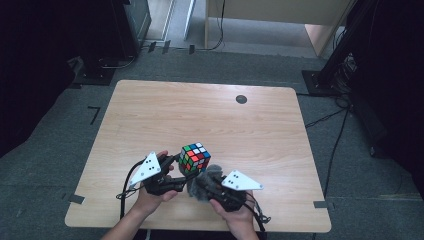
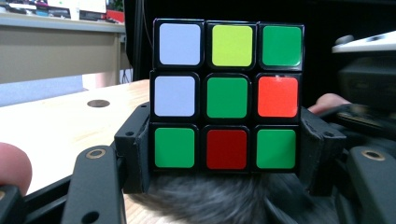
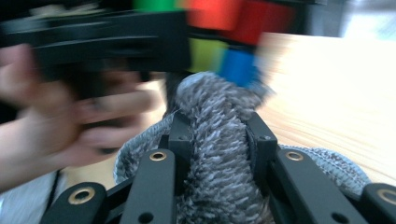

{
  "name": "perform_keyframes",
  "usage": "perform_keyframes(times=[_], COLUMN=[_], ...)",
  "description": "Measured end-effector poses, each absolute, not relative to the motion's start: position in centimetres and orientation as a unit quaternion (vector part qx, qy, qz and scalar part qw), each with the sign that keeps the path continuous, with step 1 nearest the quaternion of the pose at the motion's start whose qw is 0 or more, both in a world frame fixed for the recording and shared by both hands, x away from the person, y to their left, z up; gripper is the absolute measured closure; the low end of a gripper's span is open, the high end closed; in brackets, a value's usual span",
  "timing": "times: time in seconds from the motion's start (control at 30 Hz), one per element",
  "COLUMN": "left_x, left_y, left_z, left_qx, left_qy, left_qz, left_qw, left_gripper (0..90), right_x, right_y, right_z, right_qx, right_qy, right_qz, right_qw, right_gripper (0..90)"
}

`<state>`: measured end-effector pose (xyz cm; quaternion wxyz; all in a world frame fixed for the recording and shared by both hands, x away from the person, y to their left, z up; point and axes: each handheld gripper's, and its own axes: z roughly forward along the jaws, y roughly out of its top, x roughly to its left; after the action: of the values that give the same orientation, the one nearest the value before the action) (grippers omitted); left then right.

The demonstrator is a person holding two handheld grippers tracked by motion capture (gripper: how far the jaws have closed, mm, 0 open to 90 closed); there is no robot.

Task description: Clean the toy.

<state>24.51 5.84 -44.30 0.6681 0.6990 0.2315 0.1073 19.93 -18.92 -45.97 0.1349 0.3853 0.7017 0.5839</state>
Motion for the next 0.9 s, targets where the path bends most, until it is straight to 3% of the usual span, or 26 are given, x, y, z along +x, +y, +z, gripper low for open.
perform_keyframes(times=[0.13,0.37,0.5,0.8,0.9], left_x=[24.5,24.4,24.3,24.8,24.9], left_y=[6.0,4.9,5.2,5.9,5.8], left_z=[-44.1,-44.9,-44.6,-44.8,-45.1], left_qx=[0.696,0.72,0.722,0.726,0.73], left_qy=[0.235,0.229,0.227,0.236,0.237], left_qz=[0.11,0.118,0.141,0.156,0.154], left_qw=[0.67,0.644,0.639,0.627,0.622], left_gripper=[34.2,34.3,34.3,34.2,34.2], right_x=[21.0,19.4,20.2,23.1,24.1], right_y=[-21.1,-17.6,-19.4,-25.7,-27.2], right_z=[-47.0,-46.2,-46.3,-48.2,-49.1], right_qx=[0.454,0.335,0.371,0.511,0.537], right_qy=[0.677,0.733,0.718,0.687,0.699], right_qz=[0.561,0.576,0.571,0.442,0.395], right_qw=[0.144,0.135,0.142,0.269,0.259], right_gripper=[70.1,69.0,69.1,65.9,57.0])
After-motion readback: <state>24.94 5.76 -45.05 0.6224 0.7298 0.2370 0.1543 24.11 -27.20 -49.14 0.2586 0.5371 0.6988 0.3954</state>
